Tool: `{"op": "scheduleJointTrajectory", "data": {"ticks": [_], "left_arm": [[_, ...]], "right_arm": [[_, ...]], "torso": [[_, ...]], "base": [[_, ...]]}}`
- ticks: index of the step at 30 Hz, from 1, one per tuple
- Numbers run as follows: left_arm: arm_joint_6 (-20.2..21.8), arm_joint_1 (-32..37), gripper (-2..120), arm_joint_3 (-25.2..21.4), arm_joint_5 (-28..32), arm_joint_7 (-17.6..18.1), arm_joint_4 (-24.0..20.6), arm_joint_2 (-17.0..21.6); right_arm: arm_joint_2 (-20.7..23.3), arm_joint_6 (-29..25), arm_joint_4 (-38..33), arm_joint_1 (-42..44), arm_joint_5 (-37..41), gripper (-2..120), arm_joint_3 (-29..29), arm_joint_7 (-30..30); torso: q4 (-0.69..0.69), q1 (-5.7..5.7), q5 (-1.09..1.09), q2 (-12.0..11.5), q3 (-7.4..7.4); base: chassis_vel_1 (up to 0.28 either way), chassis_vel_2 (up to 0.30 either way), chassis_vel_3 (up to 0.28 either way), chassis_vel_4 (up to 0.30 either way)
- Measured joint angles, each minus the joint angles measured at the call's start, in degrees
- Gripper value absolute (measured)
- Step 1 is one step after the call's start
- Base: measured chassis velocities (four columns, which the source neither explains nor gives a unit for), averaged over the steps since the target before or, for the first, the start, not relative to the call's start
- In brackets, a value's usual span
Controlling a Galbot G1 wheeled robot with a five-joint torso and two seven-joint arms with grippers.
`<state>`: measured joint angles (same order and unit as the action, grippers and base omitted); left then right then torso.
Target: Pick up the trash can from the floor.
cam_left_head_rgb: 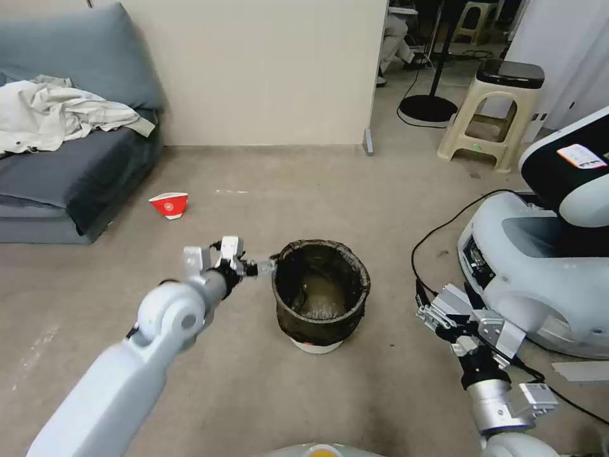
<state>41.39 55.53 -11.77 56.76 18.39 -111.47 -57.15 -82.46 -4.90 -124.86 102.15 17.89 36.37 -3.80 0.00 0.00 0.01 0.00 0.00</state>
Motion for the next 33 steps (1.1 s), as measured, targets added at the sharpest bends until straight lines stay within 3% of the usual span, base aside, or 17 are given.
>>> {"op": "scheduleJointTrajectory", "data": {"ticks": [3, 13, 33], "left_arm": [[1.1, -4.1, 100, 3.1, 2.4, 1.3, 2.7, -0.2], [1.1, -7.6, 99, 8.9, 2.5, 2.6, 7.5, -0.6], [0.9, -7.6, 99, 10.4, -1.7, 1.3, 11.9, -1.2]], "right_arm": [[0.3, 0.2, 0.2, 0.1, 0.3, 100, 0.4, 0.3], [0.4, 0.8, 0.3, 0.3, 0.4, 100, 0.6, 0.6], [-0.4, 0.1, 0.5, 1.0, -0.6, 100, 0.4, 0.5]], "torso": [[0.00, 0.00, 0.01, 0.0, 0.00], [0.00, 0.00, 0.00, 0.0, 0.00], [0.00, -0.01, -0.01, 0.0, -0.01]], "base": [[0.000, 0.000, 0.000, 0.000], [0.000, 0.000, 0.000, 0.000], [0.000, 0.000, 0.000, 0.000]]}}
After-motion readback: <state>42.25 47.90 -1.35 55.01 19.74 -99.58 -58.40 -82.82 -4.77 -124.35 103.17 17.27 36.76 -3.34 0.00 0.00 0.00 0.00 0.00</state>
